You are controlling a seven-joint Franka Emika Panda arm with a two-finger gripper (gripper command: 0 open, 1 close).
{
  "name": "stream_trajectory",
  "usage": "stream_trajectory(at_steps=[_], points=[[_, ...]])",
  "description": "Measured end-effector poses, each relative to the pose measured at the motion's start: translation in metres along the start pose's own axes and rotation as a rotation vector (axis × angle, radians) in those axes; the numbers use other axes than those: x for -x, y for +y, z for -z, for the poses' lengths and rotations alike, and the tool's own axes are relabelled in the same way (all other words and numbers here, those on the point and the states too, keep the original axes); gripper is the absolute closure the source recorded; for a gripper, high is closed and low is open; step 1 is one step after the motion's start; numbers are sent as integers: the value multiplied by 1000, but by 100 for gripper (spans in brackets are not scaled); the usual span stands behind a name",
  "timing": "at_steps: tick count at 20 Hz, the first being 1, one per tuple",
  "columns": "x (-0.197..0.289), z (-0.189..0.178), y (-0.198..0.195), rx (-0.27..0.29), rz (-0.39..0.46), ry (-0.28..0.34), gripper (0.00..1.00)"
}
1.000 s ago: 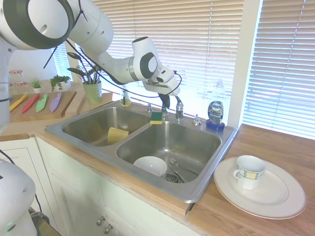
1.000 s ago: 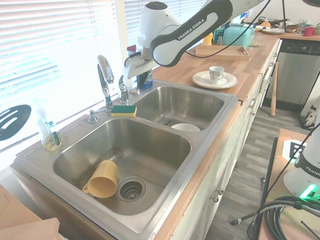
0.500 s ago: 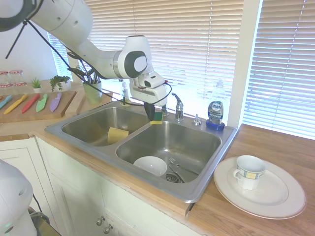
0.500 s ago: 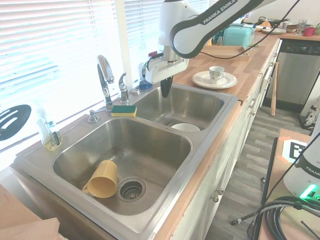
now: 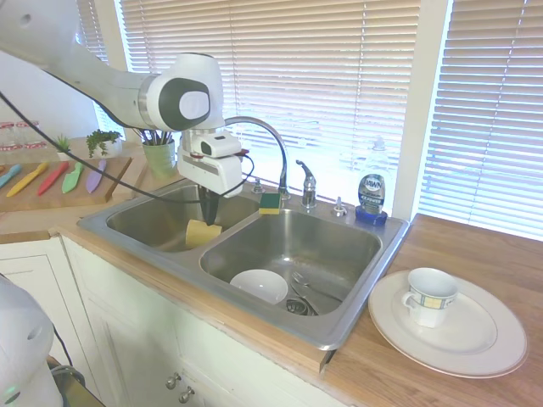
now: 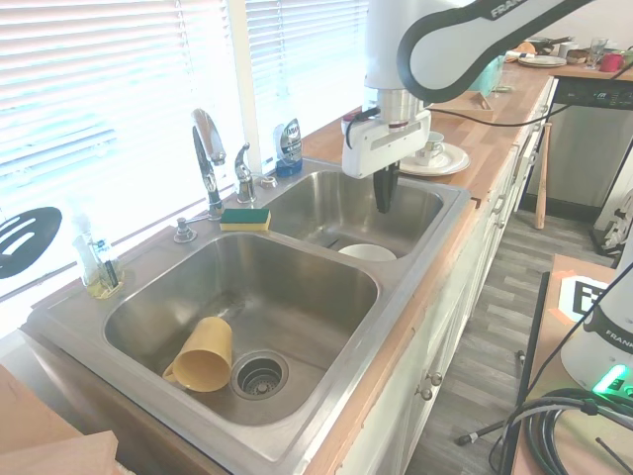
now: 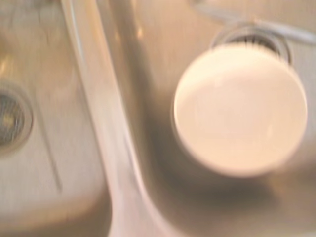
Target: Turn on the faucet
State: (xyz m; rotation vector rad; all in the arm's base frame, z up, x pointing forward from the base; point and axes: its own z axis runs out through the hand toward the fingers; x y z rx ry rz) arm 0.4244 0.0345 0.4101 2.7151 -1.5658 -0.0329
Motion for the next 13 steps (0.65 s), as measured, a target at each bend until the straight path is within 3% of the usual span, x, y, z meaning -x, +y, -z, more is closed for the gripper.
stream_trajectory(at_steps=[5, 6, 13], points=[[17, 7, 33, -5, -7, 0, 100], [18, 7, 37, -6, -10, 2, 0], [21, 8, 49, -19, -24, 3, 0]])
